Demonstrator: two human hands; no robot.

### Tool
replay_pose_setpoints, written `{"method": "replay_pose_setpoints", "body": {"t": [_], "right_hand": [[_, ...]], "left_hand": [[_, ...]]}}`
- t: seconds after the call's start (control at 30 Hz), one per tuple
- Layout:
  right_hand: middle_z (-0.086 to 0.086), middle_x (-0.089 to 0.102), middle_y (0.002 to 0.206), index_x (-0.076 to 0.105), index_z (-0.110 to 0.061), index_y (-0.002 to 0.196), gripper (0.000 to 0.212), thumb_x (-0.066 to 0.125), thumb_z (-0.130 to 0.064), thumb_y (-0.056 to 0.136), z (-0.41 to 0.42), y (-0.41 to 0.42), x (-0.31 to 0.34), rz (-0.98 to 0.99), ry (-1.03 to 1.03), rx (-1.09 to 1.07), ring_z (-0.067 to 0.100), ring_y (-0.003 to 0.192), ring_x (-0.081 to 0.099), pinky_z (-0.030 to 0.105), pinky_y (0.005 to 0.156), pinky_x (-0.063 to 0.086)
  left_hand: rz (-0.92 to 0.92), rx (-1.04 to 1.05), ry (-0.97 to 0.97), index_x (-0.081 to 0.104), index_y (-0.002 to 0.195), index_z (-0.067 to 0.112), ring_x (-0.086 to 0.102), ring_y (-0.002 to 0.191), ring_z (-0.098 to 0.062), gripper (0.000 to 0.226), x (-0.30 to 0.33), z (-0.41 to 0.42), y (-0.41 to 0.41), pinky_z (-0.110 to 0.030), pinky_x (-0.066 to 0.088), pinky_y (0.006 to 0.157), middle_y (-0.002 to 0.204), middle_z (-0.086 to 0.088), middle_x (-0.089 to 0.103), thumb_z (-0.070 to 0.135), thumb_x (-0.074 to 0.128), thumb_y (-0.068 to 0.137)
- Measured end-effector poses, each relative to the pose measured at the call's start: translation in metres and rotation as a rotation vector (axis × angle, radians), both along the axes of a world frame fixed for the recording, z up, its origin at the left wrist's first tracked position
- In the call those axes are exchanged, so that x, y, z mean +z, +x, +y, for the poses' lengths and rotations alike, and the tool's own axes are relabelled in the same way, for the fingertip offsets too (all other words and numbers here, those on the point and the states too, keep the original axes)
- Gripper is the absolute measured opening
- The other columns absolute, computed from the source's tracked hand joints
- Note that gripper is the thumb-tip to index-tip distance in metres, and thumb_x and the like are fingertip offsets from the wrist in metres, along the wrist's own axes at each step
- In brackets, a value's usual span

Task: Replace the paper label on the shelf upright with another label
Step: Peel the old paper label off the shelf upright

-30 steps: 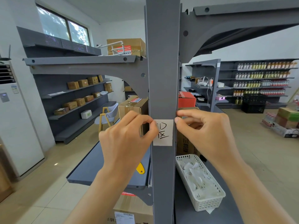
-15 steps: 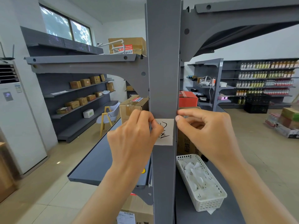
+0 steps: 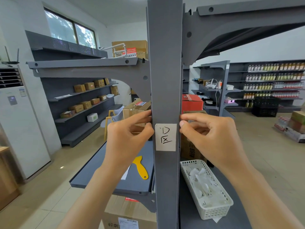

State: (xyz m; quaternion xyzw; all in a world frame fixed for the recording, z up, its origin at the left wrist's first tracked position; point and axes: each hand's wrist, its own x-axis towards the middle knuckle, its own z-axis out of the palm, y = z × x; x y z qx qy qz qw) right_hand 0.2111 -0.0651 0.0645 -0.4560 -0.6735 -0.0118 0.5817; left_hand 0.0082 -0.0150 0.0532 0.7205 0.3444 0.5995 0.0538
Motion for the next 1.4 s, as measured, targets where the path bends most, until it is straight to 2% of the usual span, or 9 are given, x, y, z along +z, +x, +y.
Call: {"method": "replay_pose_setpoints", "body": {"t": [0.13, 0.3, 0.4, 0.63, 0.8, 0.97, 1.13, 1.3, 1.4], "right_hand": [[-0.009, 0.080, 0.073, 0.081, -0.023, 0.106, 0.018, 0.075, -0.021, 0.088, 0.001, 0.001, -0.001, 0.004, -0.010, 0.005, 0.002, 0.065, 0.074, 0.012, 0.063, 0.058], [-0.008, 0.079, 0.072, 0.082, -0.023, 0.101, 0.016, 0.074, -0.022, 0.088, 0.003, 0.001, 0.000, 0.048, -0.001, 0.011, 0.006, 0.063, 0.075, 0.032, 0.065, 0.065], [-0.006, 0.079, 0.070, 0.083, -0.020, 0.096, 0.014, 0.072, -0.021, 0.088, 0.004, 0.001, 0.001, 0.046, 0.015, 0.010, 0.008, 0.060, 0.075, 0.036, 0.063, 0.064], [-0.003, 0.077, 0.064, 0.083, -0.017, 0.085, 0.012, 0.072, -0.016, 0.090, 0.009, 0.000, 0.002, 0.071, 0.058, 0.030, 0.013, 0.055, 0.073, 0.041, 0.058, 0.062], [-0.003, 0.076, 0.061, 0.082, -0.016, 0.083, 0.014, 0.071, -0.018, 0.090, 0.014, 0.001, 0.000, 0.081, 0.072, 0.033, 0.015, 0.054, 0.072, 0.044, 0.055, 0.061], [-0.002, 0.076, 0.062, 0.083, -0.017, 0.084, 0.016, 0.068, -0.022, 0.089, 0.013, 0.003, -0.001, 0.064, 0.075, 0.041, 0.014, 0.055, 0.073, 0.043, 0.054, 0.062], [-0.003, 0.076, 0.063, 0.083, -0.018, 0.086, 0.011, 0.073, -0.014, 0.091, 0.012, 0.004, 0.001, 0.041, 0.070, 0.043, 0.013, 0.056, 0.073, 0.041, 0.056, 0.062], [-0.006, 0.077, 0.063, 0.083, -0.020, 0.087, 0.011, 0.073, -0.016, 0.091, 0.010, 0.002, 0.002, 0.043, 0.060, 0.047, 0.011, 0.057, 0.074, 0.040, 0.058, 0.062], [-0.008, 0.077, 0.064, 0.083, -0.022, 0.087, 0.011, 0.073, -0.021, 0.091, 0.008, 0.001, 0.003, 0.047, 0.054, 0.058, 0.009, 0.059, 0.074, 0.037, 0.059, 0.062]], "left_hand": [[-0.020, -0.037, 0.010, 0.068, 0.109, 0.036, 0.071, 0.081, 0.014, 0.034, 0.004, 0.002, -0.001, -0.007, 0.055, 0.066, 0.097, 0.029, 0.068, 0.009, 0.066, 0.088], [-0.024, -0.091, 0.023, 0.068, 0.105, 0.033, 0.068, 0.082, 0.019, 0.033, 0.006, 0.003, -0.003, -0.006, 0.055, 0.063, 0.097, 0.027, 0.068, 0.006, 0.071, 0.086], [-0.012, -0.079, 0.051, 0.070, 0.104, 0.029, 0.068, 0.082, 0.019, 0.028, 0.005, 0.005, -0.002, -0.006, 0.054, 0.063, 0.097, 0.026, 0.068, 0.009, 0.073, 0.084], [-0.071, -0.140, -0.040, 0.068, 0.106, 0.024, 0.072, 0.081, 0.009, 0.028, 0.008, 0.005, -0.001, -0.008, 0.054, 0.059, 0.090, 0.017, 0.073, 0.024, 0.075, 0.079], [-0.066, -0.155, -0.058, 0.057, 0.100, 0.034, 0.074, 0.080, 0.002, 0.037, 0.009, 0.000, -0.002, -0.011, 0.057, 0.060, 0.092, 0.014, 0.074, 0.036, 0.081, 0.073], [0.011, 0.009, 0.179, 0.070, 0.093, 0.008, 0.075, 0.081, 0.003, 0.025, -0.001, -0.006, -0.001, -0.008, 0.056, 0.064, 0.088, 0.014, 0.072, 0.021, 0.084, 0.078], [0.118, 0.143, 0.309, 0.077, 0.083, 0.012, 0.075, 0.075, -0.003, 0.006, -0.002, -0.008, 0.003, -0.019, 0.061, 0.062, 0.083, 0.005, 0.078, 0.018, 0.079, 0.084], [0.248, 0.347, 0.402, 0.078, 0.076, 0.013, 0.068, 0.055, -0.014, 0.013, 0.001, -0.016, 0.007, -0.033, 0.056, 0.045, 0.069, 0.003, 0.076, 0.019, 0.074, 0.086], [0.320, 0.471, 0.395, 0.075, 0.072, 0.015, 0.061, 0.045, -0.018, 0.014, 0.005, -0.022, 0.012, -0.033, 0.052, 0.041, 0.058, 0.003, 0.068, 0.020, 0.072, 0.085]]}}
